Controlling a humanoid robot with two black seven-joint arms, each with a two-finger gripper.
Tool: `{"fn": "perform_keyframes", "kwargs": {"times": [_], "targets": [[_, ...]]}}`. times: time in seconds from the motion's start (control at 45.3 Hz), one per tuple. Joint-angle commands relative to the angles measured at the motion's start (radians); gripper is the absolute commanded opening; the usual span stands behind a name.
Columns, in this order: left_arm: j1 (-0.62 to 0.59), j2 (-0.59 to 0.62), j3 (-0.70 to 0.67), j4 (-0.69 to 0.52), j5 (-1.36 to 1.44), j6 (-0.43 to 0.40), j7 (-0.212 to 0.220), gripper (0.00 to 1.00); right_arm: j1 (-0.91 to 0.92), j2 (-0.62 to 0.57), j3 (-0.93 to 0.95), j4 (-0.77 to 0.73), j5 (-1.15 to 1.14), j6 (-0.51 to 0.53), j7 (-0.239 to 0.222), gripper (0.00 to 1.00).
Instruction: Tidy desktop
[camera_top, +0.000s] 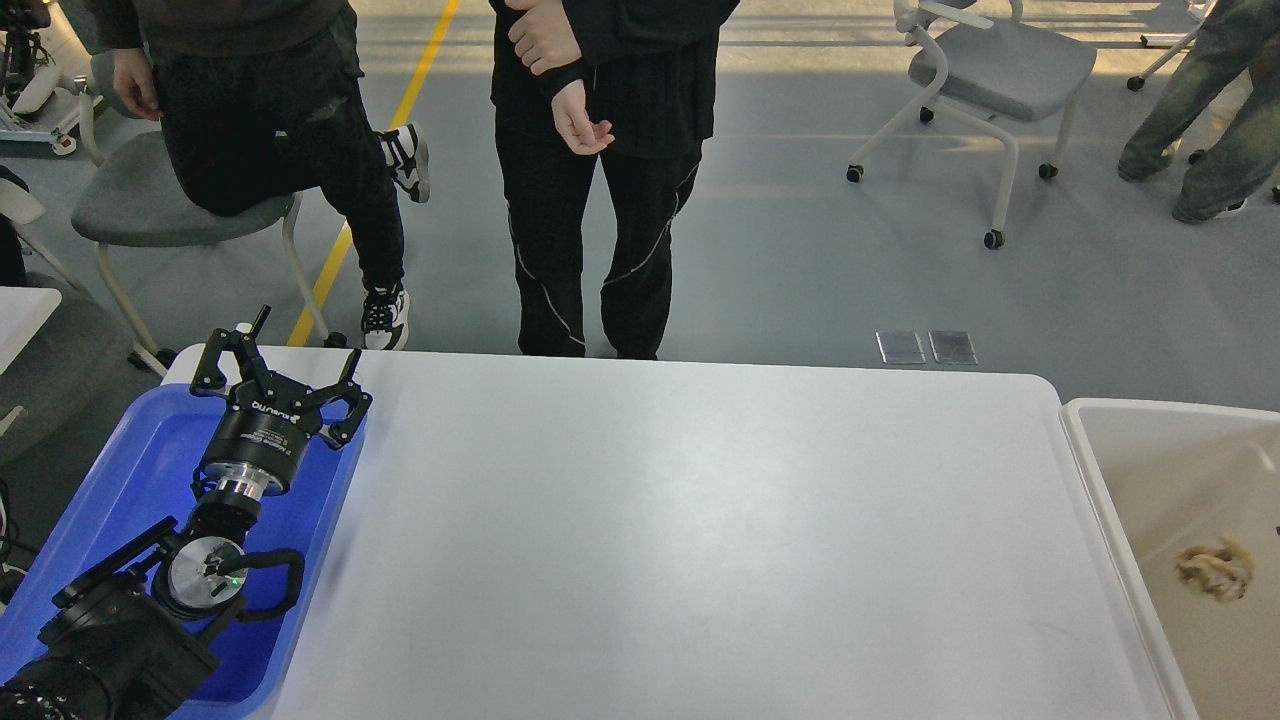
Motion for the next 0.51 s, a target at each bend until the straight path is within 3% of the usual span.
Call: {"fn": "perform_keyframes", "kwargs": {"times": [0.0,0.485], "targets": [[0.000,0.000,0.000,0.000,0.001,0.000,0.000,1.00,0.007,0.004,0.010,-0.005,0.002,-0.001,0.001,1.00],[0.000,0.000,-0.002,0.000,0.000,0.002,0.000,1.00,0.014,-0.005,0.043,0.019,0.004,0.016,0.005,1.00]]}}
